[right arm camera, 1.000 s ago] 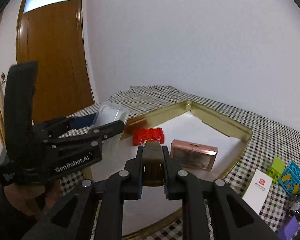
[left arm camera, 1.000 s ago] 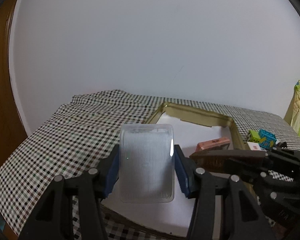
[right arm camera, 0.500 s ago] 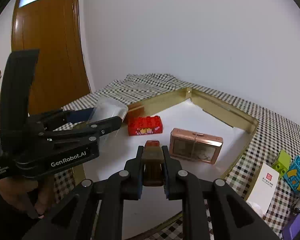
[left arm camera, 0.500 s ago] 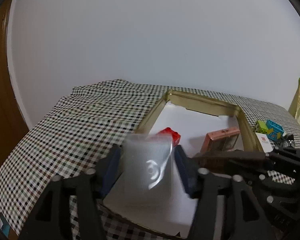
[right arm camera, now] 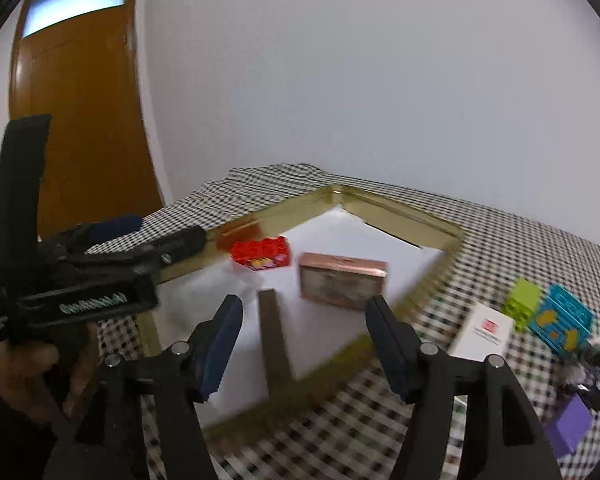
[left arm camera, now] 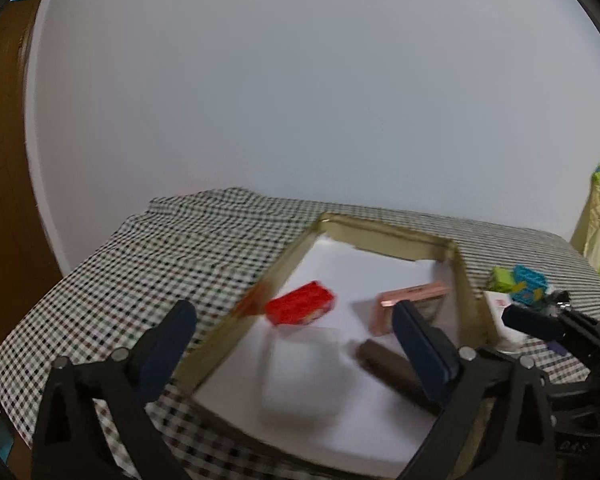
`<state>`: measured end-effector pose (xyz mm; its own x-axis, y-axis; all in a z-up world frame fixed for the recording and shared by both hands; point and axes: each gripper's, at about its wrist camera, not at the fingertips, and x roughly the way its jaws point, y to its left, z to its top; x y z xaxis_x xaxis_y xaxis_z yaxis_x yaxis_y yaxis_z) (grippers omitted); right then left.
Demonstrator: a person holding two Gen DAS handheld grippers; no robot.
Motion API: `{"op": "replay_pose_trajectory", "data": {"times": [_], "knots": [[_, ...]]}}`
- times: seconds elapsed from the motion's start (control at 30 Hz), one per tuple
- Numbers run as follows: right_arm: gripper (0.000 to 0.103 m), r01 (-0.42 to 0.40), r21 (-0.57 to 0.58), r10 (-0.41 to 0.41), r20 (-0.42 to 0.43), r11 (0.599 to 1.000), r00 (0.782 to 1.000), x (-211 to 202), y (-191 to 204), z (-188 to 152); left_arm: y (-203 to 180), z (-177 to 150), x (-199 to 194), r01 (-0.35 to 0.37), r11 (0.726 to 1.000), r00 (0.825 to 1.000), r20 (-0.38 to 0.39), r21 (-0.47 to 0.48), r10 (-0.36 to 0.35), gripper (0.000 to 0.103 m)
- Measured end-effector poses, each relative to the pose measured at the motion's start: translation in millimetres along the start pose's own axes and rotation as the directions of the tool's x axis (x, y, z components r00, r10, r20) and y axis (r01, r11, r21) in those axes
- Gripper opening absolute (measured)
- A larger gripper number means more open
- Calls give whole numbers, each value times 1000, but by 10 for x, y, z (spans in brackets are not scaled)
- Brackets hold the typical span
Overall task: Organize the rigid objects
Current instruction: 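Lower the clear box and brown bar into the tray and open both tools, then move the left tool to the white card box while the right tool approaches the purple block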
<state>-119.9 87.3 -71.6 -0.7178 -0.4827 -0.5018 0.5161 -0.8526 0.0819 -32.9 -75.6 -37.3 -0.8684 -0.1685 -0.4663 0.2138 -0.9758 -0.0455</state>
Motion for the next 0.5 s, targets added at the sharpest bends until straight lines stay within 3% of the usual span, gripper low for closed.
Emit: {"op": "replay_pose_trajectory", "data": {"times": [0.3, 0.5], "knots": [[67, 111, 143, -113, 1, 983, 994, -515, -629, -224, -805, -44, -132, 130, 985, 991, -34, 114, -127, 103], [67, 247, 229, -245, -38, 942, 969, -803, -1162, -424, -1345, -73, -210, 206, 959, 978, -58, 196, -199, 103]]}}
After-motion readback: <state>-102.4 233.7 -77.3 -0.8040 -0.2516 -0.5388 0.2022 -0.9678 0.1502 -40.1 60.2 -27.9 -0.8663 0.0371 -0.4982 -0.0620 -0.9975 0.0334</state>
